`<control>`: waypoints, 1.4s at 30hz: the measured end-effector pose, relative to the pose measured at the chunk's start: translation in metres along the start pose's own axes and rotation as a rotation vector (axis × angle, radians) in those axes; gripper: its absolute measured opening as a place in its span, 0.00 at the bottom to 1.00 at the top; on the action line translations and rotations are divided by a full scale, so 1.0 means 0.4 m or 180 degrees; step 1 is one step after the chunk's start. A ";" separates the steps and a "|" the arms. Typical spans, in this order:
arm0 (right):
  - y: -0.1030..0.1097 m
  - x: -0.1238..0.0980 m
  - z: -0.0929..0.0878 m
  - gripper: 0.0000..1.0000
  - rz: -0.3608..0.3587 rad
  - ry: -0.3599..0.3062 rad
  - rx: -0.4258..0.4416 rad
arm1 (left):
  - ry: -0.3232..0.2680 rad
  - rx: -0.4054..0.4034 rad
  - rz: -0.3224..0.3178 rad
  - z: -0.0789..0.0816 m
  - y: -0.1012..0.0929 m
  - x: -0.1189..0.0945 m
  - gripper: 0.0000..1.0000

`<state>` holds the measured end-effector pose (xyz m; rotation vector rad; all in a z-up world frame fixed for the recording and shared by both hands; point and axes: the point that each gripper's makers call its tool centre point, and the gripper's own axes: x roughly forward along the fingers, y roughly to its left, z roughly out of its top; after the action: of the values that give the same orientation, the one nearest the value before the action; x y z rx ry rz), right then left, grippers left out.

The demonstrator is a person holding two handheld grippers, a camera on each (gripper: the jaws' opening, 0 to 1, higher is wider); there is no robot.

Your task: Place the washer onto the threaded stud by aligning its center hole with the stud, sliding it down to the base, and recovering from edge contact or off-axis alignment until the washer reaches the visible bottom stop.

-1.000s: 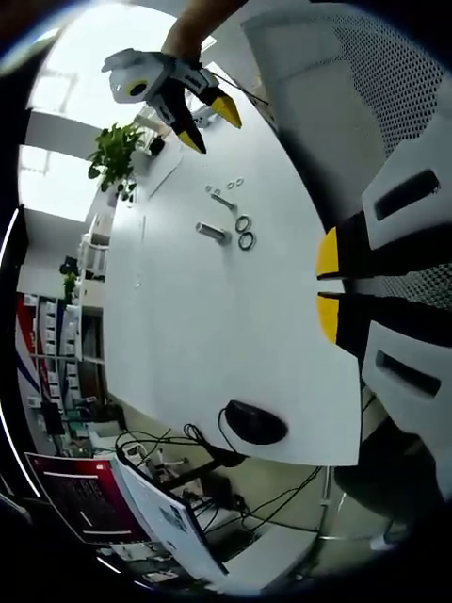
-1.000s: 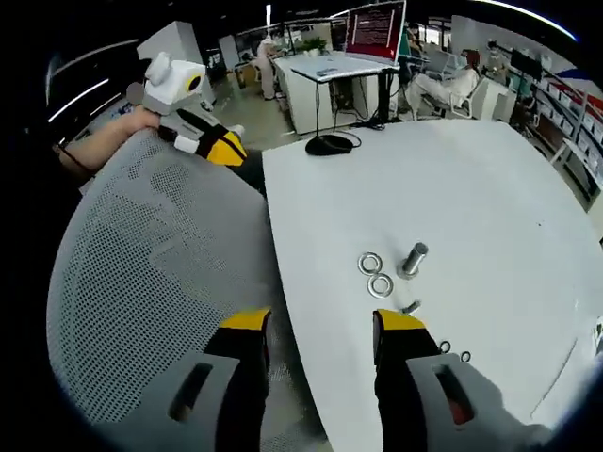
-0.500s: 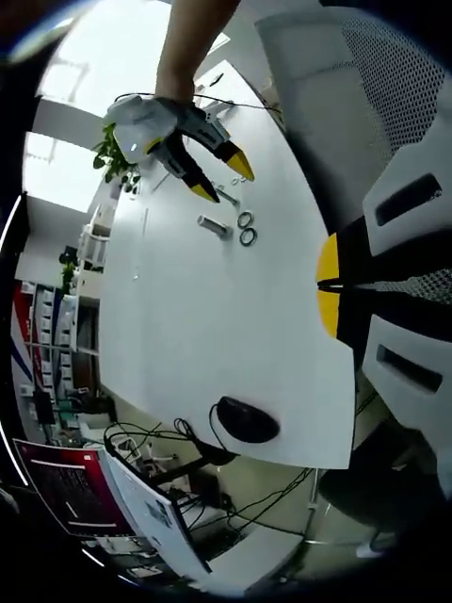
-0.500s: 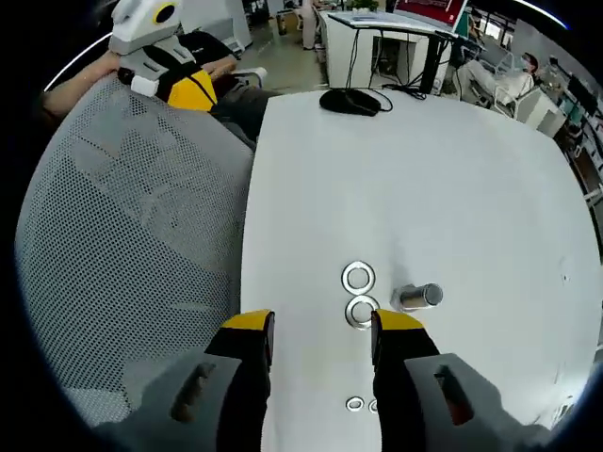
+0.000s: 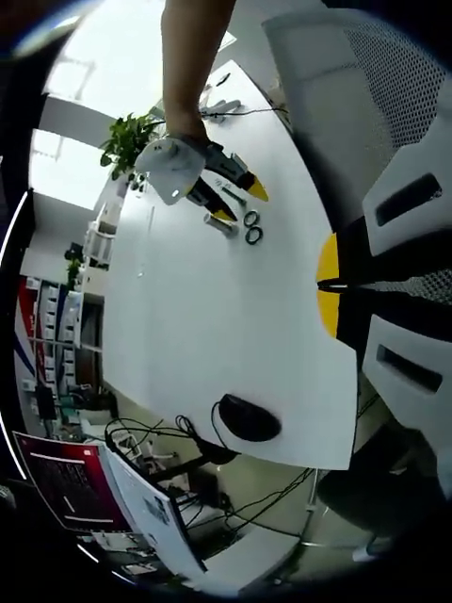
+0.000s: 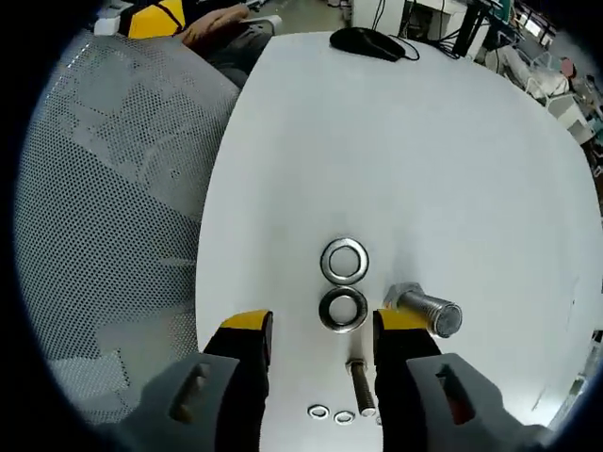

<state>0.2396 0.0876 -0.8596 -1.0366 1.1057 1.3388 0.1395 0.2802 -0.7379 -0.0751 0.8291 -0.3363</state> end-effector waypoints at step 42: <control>-0.017 0.028 -0.006 0.26 -0.0169 0.0195 -0.0151 | -0.0143 -0.0094 0.0028 0.017 0.004 -0.005 0.00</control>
<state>0.2456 0.0875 -0.8714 -1.1409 1.0888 1.3038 0.1437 0.2820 -0.7322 -0.1062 0.7899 -0.3130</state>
